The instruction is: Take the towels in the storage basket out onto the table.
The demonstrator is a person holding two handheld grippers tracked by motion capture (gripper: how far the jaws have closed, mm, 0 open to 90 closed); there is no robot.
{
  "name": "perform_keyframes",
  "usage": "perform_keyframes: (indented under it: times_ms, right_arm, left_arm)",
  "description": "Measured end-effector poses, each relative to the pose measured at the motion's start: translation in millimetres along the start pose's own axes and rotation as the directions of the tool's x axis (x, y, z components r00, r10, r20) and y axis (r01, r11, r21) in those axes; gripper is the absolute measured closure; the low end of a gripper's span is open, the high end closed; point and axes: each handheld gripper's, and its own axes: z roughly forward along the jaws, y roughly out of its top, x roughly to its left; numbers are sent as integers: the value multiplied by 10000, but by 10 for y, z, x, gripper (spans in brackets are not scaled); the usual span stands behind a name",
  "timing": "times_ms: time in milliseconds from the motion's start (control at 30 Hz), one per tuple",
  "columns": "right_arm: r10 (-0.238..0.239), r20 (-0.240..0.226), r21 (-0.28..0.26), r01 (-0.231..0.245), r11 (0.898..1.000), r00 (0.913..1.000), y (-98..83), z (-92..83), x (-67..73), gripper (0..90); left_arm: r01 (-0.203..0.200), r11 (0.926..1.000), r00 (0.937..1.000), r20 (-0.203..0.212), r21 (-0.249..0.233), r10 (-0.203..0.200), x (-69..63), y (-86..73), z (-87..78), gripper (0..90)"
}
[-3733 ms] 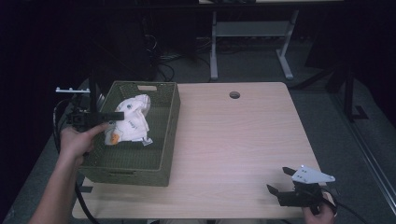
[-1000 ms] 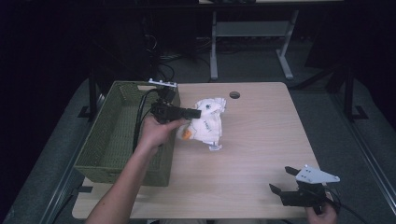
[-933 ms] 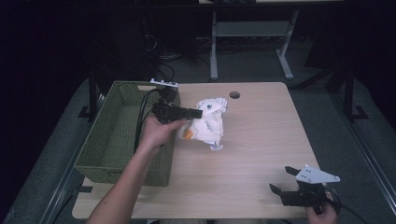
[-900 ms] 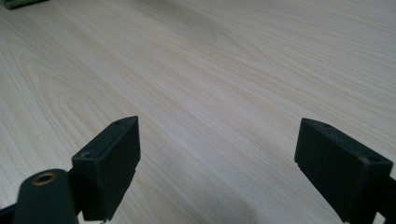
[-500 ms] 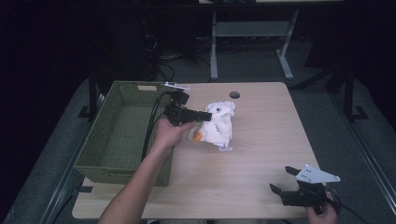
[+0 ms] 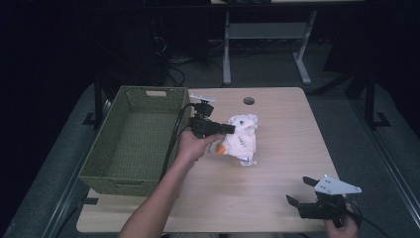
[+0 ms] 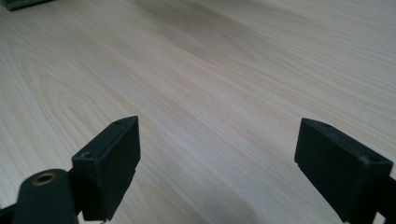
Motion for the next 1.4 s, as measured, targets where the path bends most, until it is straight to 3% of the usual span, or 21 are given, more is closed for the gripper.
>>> perform_keyframes:
  times_ms: [400,633,1000,1400]
  right_arm:
    - [53,12,-6,-53,10000,10000,0,-3,-6,140]
    - [22,-2,-14,-22,10000,10000,-1,-5,-7,140]
    - [42,-7,-21,-42,10000,10000,-2,-9,-11,140]
    - [3,-1,-50,-3,10000,10000,-5,-16,-14,140]
  left_arm:
    - [328,9994,9980,-549,63,-324,64,-106,271,850]
    - [567,9984,9962,-659,58,-562,93,-177,448,848]
    - [877,9961,9907,-1058,105,-861,122,-309,712,848]
    - [1129,9921,9861,-1289,551,-1050,154,-475,963,835]
